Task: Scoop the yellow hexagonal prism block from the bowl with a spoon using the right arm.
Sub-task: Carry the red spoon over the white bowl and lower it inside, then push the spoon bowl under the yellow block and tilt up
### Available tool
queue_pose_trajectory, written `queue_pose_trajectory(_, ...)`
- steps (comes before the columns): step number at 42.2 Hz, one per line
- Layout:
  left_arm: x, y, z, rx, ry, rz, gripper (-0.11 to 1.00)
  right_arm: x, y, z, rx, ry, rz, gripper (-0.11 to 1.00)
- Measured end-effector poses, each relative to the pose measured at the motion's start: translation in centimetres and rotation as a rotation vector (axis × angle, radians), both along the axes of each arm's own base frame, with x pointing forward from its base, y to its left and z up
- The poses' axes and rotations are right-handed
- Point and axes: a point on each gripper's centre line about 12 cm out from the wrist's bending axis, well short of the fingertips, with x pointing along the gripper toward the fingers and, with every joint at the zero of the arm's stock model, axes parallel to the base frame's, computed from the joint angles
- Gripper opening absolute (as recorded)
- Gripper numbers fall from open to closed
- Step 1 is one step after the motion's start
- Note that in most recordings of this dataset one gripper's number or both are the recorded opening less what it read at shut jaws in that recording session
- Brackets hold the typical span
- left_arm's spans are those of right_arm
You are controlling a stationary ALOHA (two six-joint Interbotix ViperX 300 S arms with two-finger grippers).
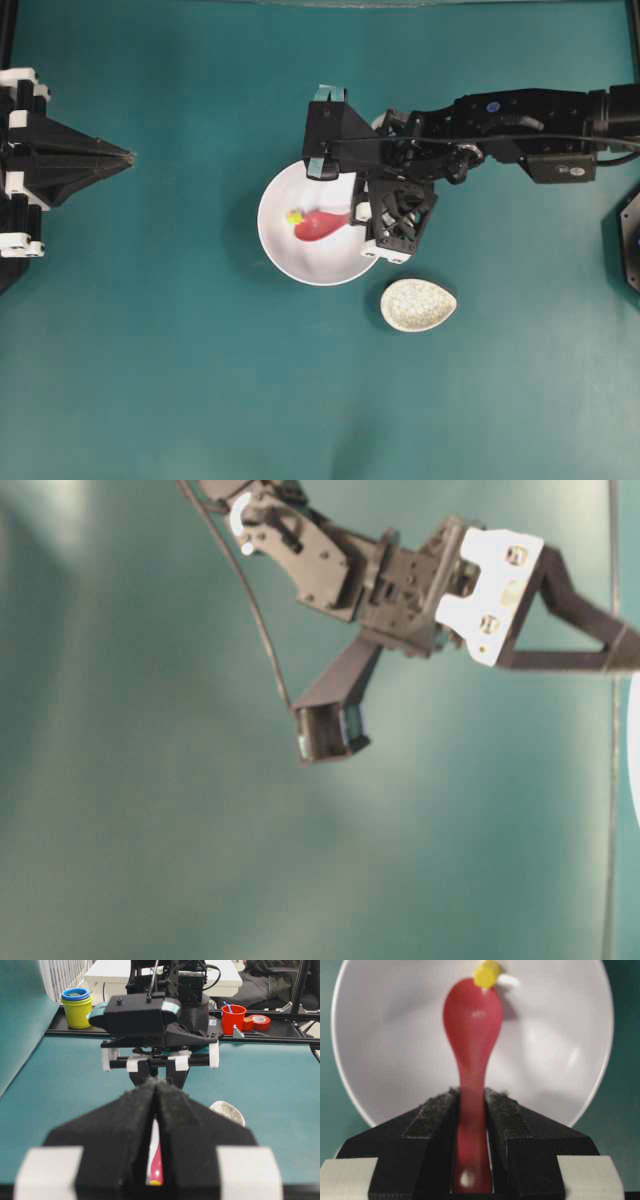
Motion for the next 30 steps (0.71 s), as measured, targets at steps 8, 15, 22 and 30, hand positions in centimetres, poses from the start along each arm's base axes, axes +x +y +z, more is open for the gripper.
queue_pose_trajectory(8,0.0,0.0,0.1,-0.001,-0.002,0.000,0.00,0.6,-0.3,0.4,-0.027,-0.056,-0.006,0.23)
queue_pose_trajectory(15,0.0,0.0,0.1,-0.001,-0.003,-0.001,0.00,0.9,-0.4,0.5,-0.037,-0.083,-0.011,0.23)
queue_pose_trajectory(22,0.0,0.0,0.1,-0.003,-0.002,0.000,0.00,1.0,-0.5,0.7,-0.044,-0.097,-0.012,0.23)
queue_pose_trajectory(30,0.0,0.0,0.1,-0.001,-0.002,-0.002,0.00,1.1,-0.5,0.9,-0.047,-0.116,-0.017,0.23)
